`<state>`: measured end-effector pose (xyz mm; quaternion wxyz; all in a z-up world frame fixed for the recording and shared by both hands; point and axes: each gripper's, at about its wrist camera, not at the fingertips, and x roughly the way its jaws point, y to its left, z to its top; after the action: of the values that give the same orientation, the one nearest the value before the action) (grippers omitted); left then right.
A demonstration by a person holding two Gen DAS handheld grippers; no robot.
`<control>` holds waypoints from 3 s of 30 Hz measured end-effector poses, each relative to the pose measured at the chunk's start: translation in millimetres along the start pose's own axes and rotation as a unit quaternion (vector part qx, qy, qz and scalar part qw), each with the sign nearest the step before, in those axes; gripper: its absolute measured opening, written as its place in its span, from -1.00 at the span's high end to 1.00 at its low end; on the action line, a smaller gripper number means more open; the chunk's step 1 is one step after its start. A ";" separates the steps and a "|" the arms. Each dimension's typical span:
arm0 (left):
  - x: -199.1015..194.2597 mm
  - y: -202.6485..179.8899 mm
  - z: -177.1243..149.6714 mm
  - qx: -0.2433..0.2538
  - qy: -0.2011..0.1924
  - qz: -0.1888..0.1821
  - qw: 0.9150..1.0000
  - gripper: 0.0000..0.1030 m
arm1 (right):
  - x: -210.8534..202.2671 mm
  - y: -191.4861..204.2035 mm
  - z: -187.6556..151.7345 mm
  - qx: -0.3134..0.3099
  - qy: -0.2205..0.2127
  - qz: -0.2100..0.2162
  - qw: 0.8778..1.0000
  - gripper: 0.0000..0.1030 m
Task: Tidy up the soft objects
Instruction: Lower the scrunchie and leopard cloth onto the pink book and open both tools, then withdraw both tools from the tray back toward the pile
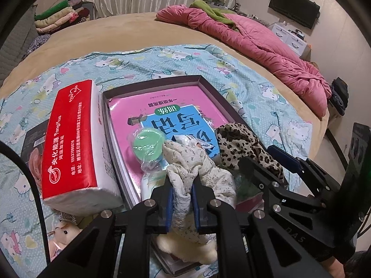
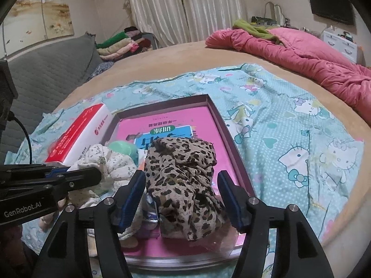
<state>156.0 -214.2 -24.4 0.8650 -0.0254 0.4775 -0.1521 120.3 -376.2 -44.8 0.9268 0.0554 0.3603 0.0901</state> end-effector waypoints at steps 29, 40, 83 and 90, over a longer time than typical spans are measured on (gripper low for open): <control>-13.5 -3.4 -0.2 0.007 -0.009 -0.014 1.000 -0.06 | -24.1 -13.7 1.3 0.035 -0.040 -0.041 0.998 -0.45; -21.2 -3.9 -1.1 0.013 -0.009 -0.010 1.000 -0.31 | -29.5 -13.9 0.8 0.044 -0.041 -0.044 0.997 -0.47; -122.5 66.1 -14.3 -0.031 -0.078 0.013 0.996 -0.66 | -91.0 94.5 25.8 -0.051 -0.085 -0.028 0.995 -0.51; -135.0 102.0 -19.5 -0.049 -0.082 0.032 0.995 -0.67 | -92.8 114.7 30.6 -0.049 -0.058 -0.007 0.997 -0.51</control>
<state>96.9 -76.4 56.2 0.9032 -0.0651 0.4126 -0.0985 59.3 -284.4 57.9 0.9485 0.0127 0.3012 0.0973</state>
